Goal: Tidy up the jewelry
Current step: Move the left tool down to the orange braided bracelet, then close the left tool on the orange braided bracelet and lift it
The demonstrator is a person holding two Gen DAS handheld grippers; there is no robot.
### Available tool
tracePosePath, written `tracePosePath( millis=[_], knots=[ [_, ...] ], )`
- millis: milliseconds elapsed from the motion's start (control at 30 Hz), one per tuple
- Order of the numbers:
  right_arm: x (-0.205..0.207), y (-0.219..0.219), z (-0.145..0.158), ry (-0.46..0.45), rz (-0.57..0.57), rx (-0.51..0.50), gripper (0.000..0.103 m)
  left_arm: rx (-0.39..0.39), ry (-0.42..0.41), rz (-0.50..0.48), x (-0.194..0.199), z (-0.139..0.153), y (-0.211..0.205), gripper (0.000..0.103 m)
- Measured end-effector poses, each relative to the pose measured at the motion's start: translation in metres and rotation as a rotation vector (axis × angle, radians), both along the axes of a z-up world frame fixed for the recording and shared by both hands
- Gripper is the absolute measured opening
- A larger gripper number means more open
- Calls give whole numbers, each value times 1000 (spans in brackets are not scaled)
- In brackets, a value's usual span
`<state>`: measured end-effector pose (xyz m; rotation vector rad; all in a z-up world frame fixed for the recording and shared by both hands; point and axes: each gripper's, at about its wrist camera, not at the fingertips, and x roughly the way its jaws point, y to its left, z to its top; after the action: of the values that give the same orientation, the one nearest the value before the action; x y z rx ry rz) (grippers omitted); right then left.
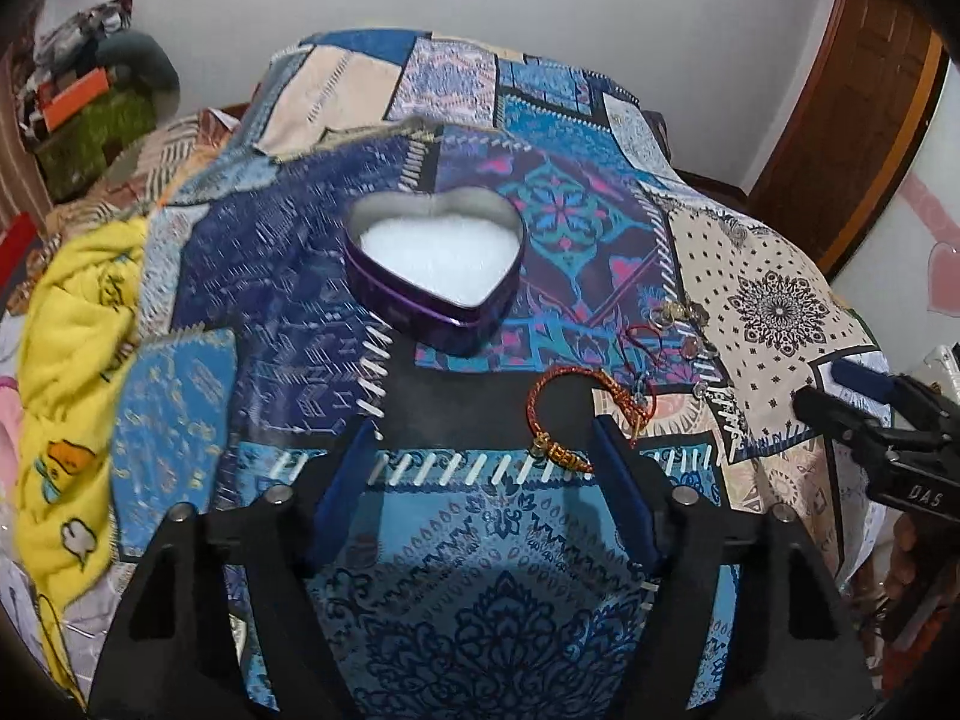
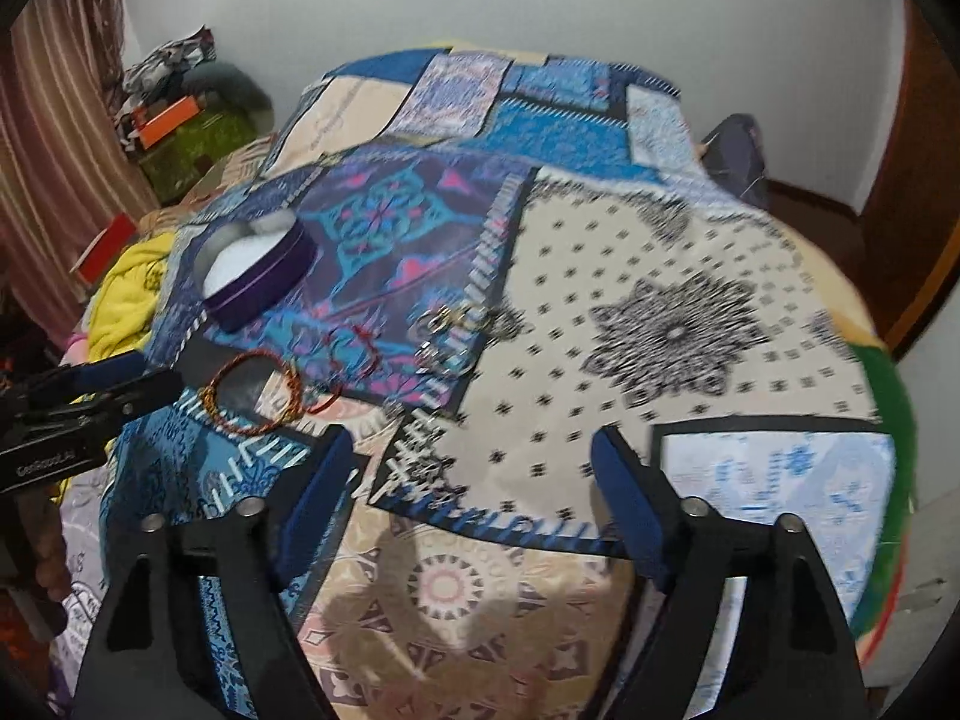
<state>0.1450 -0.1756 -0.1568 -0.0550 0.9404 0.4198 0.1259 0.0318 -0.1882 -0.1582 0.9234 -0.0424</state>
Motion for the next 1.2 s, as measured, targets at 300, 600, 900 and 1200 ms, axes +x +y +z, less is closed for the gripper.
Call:
tracePosePath(
  millis=[300, 600, 900, 1200],
  knots=[
    [9, 12, -18, 73, 54, 30, 47, -77, 50, -58, 17, -15, -6, 41],
    [19, 26, -18, 64, 94, 56, 34, -119, 56, -98, 22, -21, -10, 37],
    [24, 43, -31, 79, 136, 11, 18, -100, 43, -103, 24, -25, -11, 13],
    [22, 39, -27, 61, 120, -2, 9, -84, 18, -100, 18, -19, -13, 2]
  ],
)
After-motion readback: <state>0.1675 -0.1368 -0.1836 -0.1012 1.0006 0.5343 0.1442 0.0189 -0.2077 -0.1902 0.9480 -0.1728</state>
